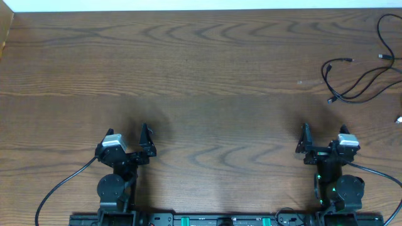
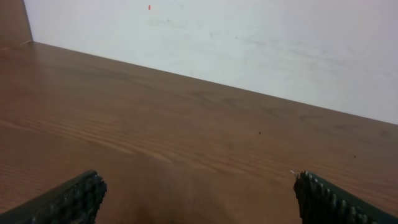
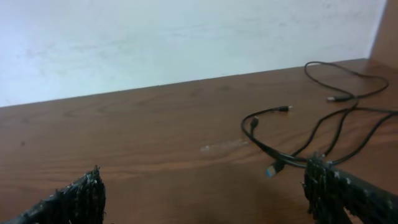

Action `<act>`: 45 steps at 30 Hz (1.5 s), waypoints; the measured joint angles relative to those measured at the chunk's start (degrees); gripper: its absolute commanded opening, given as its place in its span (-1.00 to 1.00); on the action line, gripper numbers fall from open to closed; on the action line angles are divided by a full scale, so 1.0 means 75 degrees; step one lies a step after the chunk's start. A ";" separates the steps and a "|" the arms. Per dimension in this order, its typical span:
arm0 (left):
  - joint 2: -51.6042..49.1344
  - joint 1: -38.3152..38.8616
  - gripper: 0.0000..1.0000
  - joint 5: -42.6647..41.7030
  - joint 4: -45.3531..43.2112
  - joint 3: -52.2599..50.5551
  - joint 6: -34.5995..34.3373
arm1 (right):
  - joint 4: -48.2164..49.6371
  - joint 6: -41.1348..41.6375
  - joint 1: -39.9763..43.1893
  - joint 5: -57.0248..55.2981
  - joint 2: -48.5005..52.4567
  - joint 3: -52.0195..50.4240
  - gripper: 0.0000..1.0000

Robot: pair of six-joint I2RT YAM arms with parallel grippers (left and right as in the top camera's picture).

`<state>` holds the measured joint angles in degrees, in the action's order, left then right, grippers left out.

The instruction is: Untangle cables

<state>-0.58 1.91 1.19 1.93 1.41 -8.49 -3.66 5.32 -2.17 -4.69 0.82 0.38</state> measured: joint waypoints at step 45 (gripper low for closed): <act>0.0000 0.0000 0.96 0.0000 0.0000 0.0000 0.0000 | 0.0000 -0.0606 0.0003 0.0047 0.0000 0.0000 0.99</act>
<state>-0.58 1.91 1.19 1.93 1.41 -8.49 -3.66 0.78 -2.15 -4.34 0.82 0.38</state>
